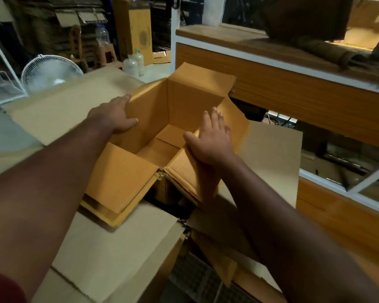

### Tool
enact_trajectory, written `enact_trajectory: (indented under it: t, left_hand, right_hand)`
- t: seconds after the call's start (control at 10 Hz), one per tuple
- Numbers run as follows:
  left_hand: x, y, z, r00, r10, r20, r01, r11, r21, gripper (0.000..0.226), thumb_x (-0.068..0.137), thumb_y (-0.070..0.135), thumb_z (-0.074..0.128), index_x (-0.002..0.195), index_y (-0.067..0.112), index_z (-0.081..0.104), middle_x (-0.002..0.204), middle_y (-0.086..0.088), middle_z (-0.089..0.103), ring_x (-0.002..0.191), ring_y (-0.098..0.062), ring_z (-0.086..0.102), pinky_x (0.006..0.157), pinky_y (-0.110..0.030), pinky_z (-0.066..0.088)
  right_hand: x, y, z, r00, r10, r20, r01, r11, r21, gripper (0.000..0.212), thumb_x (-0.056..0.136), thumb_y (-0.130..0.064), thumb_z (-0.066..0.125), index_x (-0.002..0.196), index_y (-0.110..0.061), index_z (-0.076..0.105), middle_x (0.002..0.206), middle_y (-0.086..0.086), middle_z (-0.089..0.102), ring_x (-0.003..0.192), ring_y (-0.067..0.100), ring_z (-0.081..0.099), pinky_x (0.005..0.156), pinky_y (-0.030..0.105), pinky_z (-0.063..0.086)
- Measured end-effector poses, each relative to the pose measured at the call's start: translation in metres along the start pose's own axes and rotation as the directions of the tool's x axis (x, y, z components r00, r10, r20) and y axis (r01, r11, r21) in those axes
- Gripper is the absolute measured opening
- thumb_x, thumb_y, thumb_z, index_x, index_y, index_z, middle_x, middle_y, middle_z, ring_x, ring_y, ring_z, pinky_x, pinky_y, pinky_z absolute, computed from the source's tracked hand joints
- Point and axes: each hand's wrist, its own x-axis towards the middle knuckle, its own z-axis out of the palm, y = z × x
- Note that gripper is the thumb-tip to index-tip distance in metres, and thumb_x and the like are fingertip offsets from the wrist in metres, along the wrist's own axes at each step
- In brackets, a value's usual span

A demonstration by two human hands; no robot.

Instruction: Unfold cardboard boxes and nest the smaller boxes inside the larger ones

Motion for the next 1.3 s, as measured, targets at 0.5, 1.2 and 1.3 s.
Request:
enact_trajectory:
  t: [0.5,1.2,1.3]
  left_hand:
    - [-0.006,0.003,-0.006,0.995,0.059,-0.076,-0.055,0.997,0.051,0.082,0.09,0.049,0.068,0.159,0.033,0.027,0.146,-0.009,0.056,0.12,-0.038,0.061,0.083,-0.045,0.052]
    - [0.021,-0.018,-0.009,0.966,0.256,-0.039,-0.259,0.947,-0.192,0.07,0.095,0.033,0.065,0.157,0.03,0.032,0.135,-0.013,0.057,0.112,-0.033,0.062,0.086,-0.049,0.058]
    - [0.009,-0.007,-0.02,0.907,0.367,-0.208,-0.409,0.886,-0.22,0.052,0.094,0.028,0.063,0.145,0.022,0.052,0.135,-0.006,0.059,0.111,-0.026,0.062,0.086,-0.046,0.057]
  right_hand:
    - [-0.007,0.002,-0.002,0.992,0.123,0.013,-0.124,0.988,0.095,0.105,0.095,-0.075,0.042,0.17,-0.02,-0.006,0.178,0.007,-0.014,0.163,0.036,-0.015,0.131,0.055,-0.004]
    - [0.003,-0.039,0.0,0.827,0.557,-0.076,-0.528,0.816,0.236,0.093,0.093,-0.051,0.067,0.168,-0.033,0.016,0.175,0.006,0.021,0.159,0.038,0.022,0.126,0.064,0.023]
    - [-0.007,-0.045,-0.008,0.826,0.535,-0.175,-0.509,0.843,0.175,0.075,0.09,-0.054,0.07,0.154,-0.026,0.044,0.152,0.009,0.054,0.137,0.034,0.054,0.111,0.059,0.048]
